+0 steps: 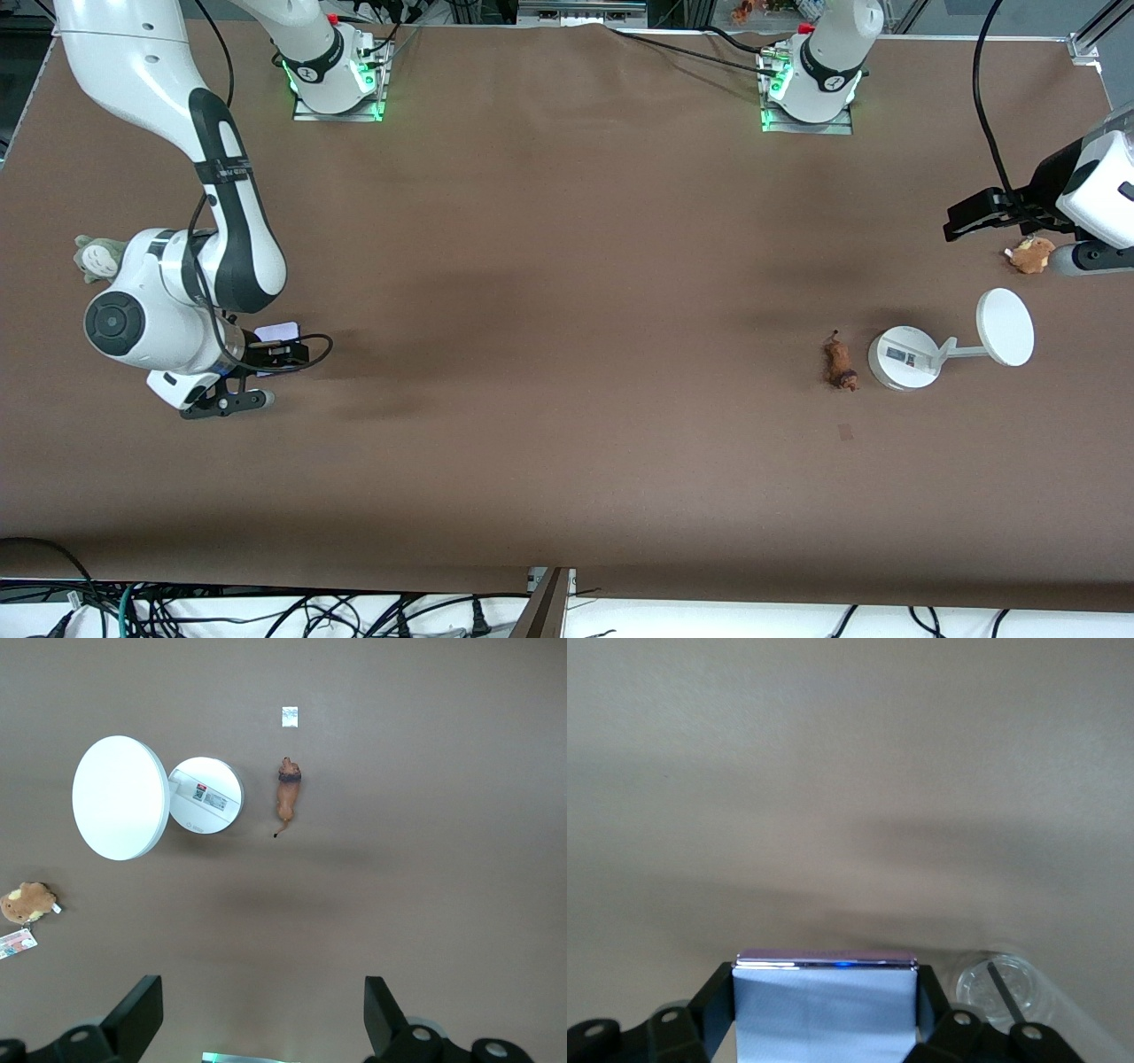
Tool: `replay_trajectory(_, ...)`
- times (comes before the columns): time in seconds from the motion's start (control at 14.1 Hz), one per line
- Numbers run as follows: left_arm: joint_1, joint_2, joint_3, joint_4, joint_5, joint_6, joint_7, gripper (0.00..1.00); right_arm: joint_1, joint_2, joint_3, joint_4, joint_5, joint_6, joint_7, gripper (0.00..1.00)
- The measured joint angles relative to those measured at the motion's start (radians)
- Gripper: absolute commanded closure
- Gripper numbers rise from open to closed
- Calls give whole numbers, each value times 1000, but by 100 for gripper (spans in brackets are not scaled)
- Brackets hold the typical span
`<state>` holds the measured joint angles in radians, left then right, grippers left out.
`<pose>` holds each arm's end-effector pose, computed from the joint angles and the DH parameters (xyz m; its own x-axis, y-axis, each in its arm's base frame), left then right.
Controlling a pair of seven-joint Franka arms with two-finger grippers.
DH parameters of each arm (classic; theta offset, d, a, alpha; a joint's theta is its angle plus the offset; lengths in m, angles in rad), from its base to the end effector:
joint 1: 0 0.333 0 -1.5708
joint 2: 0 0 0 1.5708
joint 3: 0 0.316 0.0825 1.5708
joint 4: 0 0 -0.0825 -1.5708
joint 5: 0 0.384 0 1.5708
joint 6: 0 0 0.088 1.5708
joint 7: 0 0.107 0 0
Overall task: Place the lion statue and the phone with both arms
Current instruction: 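Carry the phone with the right gripper toward the clear cup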
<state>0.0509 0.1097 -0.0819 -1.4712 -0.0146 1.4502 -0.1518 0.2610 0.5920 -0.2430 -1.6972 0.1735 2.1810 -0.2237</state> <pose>0.5744 -0.0168 0.5994 0.9842 0.1183 -0.1320 0.1198 -0.9928 0.0036 0.6648 0.0342 0.2521 0.9820 0.1690 -0.0850 0.1681 -0.9856 -0.0174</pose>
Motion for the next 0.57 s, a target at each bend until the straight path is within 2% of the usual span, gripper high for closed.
replay_trajectory(0.28, 0, 0, 0, 0, 0, 0, 0, 0, 0, 39, 0, -28, 7, 68, 0, 59)
replay_trajectory(0.57, 0, 3, 0, 1, 0, 2, 0, 0, 2, 79, 1, -29, 60, 99, 0, 55)
